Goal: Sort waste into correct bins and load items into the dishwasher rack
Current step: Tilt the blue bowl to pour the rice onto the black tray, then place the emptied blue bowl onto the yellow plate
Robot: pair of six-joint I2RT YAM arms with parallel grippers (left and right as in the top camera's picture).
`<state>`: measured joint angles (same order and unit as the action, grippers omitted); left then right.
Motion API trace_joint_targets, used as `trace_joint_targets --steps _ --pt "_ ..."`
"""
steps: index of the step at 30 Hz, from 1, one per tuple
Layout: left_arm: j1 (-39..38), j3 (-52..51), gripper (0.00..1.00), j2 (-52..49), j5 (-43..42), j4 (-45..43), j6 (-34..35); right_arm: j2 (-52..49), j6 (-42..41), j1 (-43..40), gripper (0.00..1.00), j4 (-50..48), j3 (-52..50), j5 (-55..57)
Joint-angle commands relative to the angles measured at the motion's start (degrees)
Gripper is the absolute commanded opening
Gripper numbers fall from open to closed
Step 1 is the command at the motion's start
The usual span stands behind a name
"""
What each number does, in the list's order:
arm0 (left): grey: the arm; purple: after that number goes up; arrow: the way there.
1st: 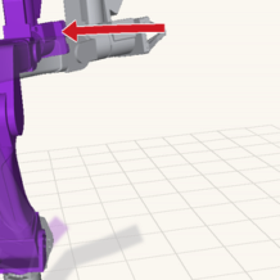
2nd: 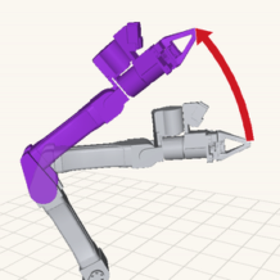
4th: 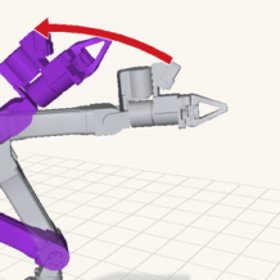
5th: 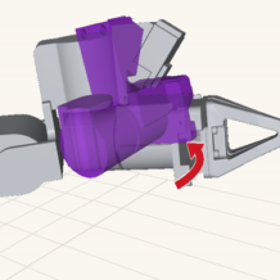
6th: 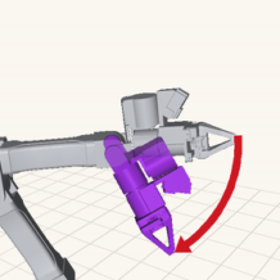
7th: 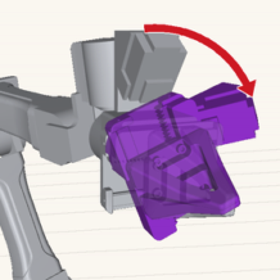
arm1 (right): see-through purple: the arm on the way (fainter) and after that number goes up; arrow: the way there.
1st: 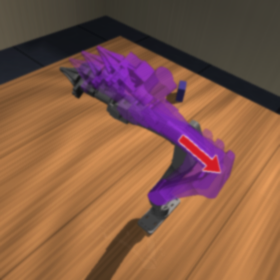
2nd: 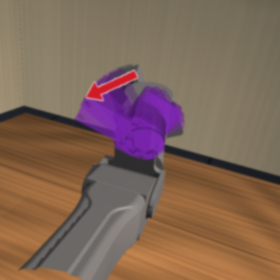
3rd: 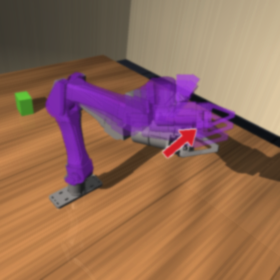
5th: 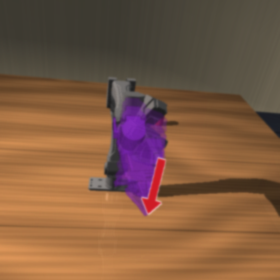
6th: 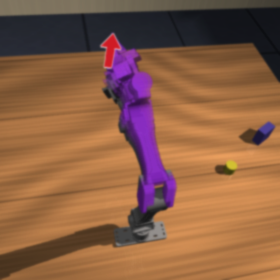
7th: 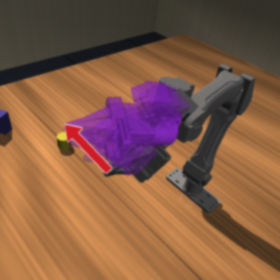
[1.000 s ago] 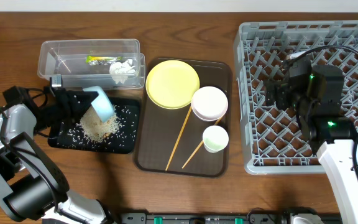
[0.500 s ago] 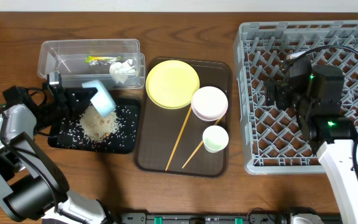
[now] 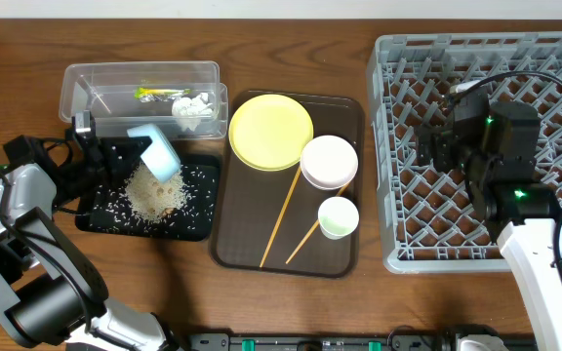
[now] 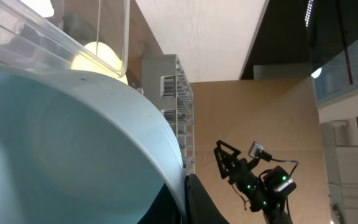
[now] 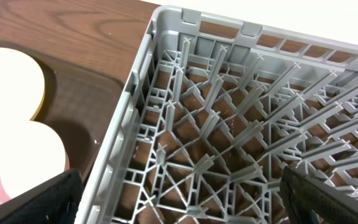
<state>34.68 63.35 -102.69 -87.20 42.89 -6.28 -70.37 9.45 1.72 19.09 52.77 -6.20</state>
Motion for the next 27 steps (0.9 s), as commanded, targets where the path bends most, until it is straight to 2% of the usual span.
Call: trace_joint_targets --steps 1,6,8,10,14,16,21,24,27 --pt "-0.02 0.2 0.06 0.63 -2.38 0.39 -1.36 0.28 -0.81 -0.26 0.99 0.02 1.18 0.35" --pt "-2.93 0.2 0.06 3.85 -1.7 0.48 -2.19 0.28 -0.81 -0.24 0.99 0.09 1.18 0.35" --pt "-4.94 0.33 0.06 6.86 1.86 -0.37 -2.16 0.28 -0.76 -0.26 0.99 0.22 1.18 0.37" --pt "-7.32 0.9 0.06 9.94 9.31 -1.03 0.07 0.28 -0.76 -0.26 0.99 0.5 1.18 0.35" --pt "-15.02 2.05 0.06 16.7 30.47 -5.44 8.31 0.28 -0.76 -0.24 0.99 0.46 1.18 0.35" --pt "-18.51 2.14 0.06 18.86 37.7 -7.78 10.51 0.28 -0.79 -0.26 0.99 0.44 1.18 0.35" --pt "-31.32 2.14 0.06 20.59 61.42 -17.07 18.16 0.28 -0.79 -0.26 0.99 0.44 1.18 0.35" --pt "-38.32 2.14 0.06 19.74 69.29 -21.66 18.14 0.28 -0.79 -0.26 0.99 0.44 1.18 0.35" --pt "-44.0 2.14 0.06 17.68 72.13 -27.02 16.74 0.28 -0.79 -0.26 0.99 0.44 1.18 0.35"
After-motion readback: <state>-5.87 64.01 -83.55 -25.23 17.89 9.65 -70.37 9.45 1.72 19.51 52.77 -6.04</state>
